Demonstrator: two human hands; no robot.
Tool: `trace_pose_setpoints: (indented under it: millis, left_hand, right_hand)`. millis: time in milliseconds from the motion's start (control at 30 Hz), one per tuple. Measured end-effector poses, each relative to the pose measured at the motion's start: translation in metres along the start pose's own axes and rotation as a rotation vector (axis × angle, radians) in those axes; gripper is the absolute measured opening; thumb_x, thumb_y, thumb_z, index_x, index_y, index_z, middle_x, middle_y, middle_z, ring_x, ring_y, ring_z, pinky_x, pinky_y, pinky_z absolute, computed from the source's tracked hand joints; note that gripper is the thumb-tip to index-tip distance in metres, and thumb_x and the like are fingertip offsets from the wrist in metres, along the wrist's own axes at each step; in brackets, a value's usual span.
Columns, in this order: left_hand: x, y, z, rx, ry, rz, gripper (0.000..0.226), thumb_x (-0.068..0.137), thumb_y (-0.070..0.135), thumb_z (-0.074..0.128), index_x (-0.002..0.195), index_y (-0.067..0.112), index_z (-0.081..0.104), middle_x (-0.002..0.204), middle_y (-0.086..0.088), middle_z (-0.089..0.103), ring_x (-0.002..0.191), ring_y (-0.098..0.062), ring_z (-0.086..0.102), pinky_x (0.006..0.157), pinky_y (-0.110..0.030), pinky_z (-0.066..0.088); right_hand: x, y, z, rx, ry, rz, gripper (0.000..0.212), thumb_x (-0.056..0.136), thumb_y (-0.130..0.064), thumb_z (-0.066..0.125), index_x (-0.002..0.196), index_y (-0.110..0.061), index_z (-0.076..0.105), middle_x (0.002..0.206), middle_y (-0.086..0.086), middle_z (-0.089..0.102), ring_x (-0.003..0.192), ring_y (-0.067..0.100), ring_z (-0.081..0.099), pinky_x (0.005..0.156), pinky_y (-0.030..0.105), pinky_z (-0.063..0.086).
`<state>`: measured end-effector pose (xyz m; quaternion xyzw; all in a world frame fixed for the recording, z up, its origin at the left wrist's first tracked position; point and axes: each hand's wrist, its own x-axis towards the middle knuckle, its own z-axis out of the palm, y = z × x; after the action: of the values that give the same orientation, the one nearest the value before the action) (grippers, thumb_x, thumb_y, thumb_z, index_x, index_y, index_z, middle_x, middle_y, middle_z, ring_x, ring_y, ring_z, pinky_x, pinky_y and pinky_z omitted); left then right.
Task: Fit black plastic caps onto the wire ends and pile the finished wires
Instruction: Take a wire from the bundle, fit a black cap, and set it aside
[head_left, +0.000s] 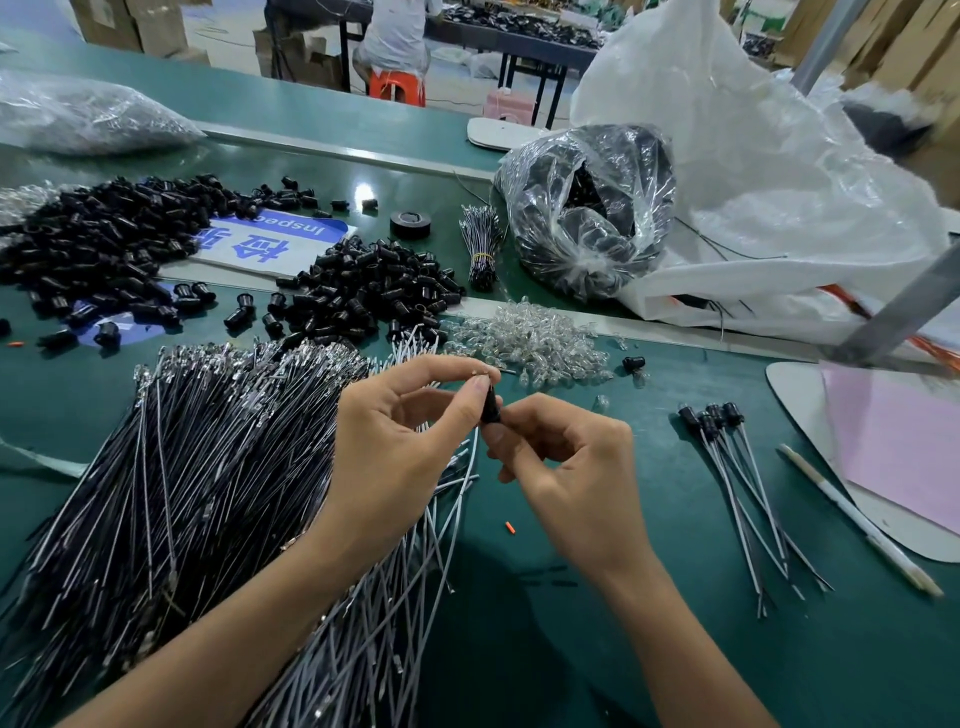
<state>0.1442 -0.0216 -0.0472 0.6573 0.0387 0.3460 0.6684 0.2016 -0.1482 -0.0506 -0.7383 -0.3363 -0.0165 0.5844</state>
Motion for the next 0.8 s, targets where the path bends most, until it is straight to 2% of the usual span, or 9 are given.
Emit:
trace_pose_setpoints:
  millis: [100,200,267,367,467,633,800]
  left_hand:
    - [0.001,0.001,0.0009,-0.008,-0.012,0.009,0.013,0.086,0.011,0.064,0.088,0.018,0.074,0.08,0.0,0.076,0.068,-0.011,0.072,0.068,-0.024,0.058]
    - [0.0025,0.0021,0.0006,-0.084,-0.031,-0.017,0.012,0.087,0.006,0.064,0.091,0.013,0.073,0.084,0.001,0.076,0.073,-0.012,0.072,0.068,-0.022,0.057]
    - [0.0036,0.0019,-0.0005,-0.107,-0.047,-0.025,0.011,0.088,0.007,0.064,0.094,0.009,0.073,0.09,-0.001,0.077,0.079,-0.019,0.072,0.071,-0.025,0.057]
    - [0.0045,0.0016,-0.0014,-0.123,-0.046,-0.043,0.016,0.085,0.013,0.064,0.095,0.006,0.073,0.094,-0.006,0.076,0.085,-0.029,0.072,0.073,-0.031,0.058]
    - [0.0038,0.0008,-0.0028,-0.16,-0.055,-0.052,0.016,0.084,0.012,0.067,0.095,0.003,0.073,0.094,-0.008,0.076,0.086,-0.033,0.072,0.075,-0.032,0.059]
    - [0.0048,0.0024,-0.0018,-0.191,-0.049,-0.043,0.016,0.077,0.011,0.07,0.091,0.005,0.074,0.085,-0.003,0.076,0.076,-0.016,0.072,0.069,-0.021,0.055]
    - [0.0069,0.0018,-0.0007,-0.224,-0.029,-0.06,0.015,0.077,0.008,0.068,0.091,0.006,0.073,0.084,-0.002,0.076,0.074,-0.012,0.071,0.066,-0.021,0.055]
  right_hand:
    - [0.0008,-0.0025,-0.0004,0.049,-0.013,0.021,0.006,0.085,-0.014,0.068,0.08,-0.017,0.071,0.065,0.004,0.067,0.055,0.032,0.061,0.053,0.045,0.05]
    - [0.0021,-0.0036,-0.001,0.114,-0.015,0.046,0.009,0.085,-0.013,0.067,0.083,-0.02,0.071,0.068,0.001,0.069,0.057,0.018,0.064,0.055,0.027,0.05]
    - [0.0028,-0.0028,-0.0016,0.128,-0.012,0.046,0.009,0.085,-0.01,0.068,0.083,-0.018,0.072,0.068,0.001,0.069,0.056,0.014,0.064,0.056,0.022,0.048]
    - [0.0023,-0.0016,-0.0026,0.122,-0.001,0.029,0.009,0.085,-0.009,0.068,0.082,-0.017,0.072,0.067,0.0,0.069,0.054,0.013,0.064,0.055,0.02,0.048]
    - [0.0019,-0.0016,-0.0027,0.116,0.006,0.021,0.01,0.085,-0.011,0.069,0.082,-0.019,0.073,0.066,-0.001,0.069,0.054,0.012,0.063,0.055,0.019,0.048]
    - [0.0022,-0.0016,-0.001,0.086,0.005,0.011,0.015,0.085,-0.012,0.07,0.08,-0.026,0.072,0.064,-0.001,0.068,0.053,0.012,0.062,0.053,0.024,0.049]
    - [0.0026,-0.0013,-0.0025,0.099,0.004,0.018,0.009,0.085,-0.005,0.072,0.083,-0.013,0.074,0.066,-0.003,0.069,0.053,0.01,0.063,0.055,0.02,0.048]
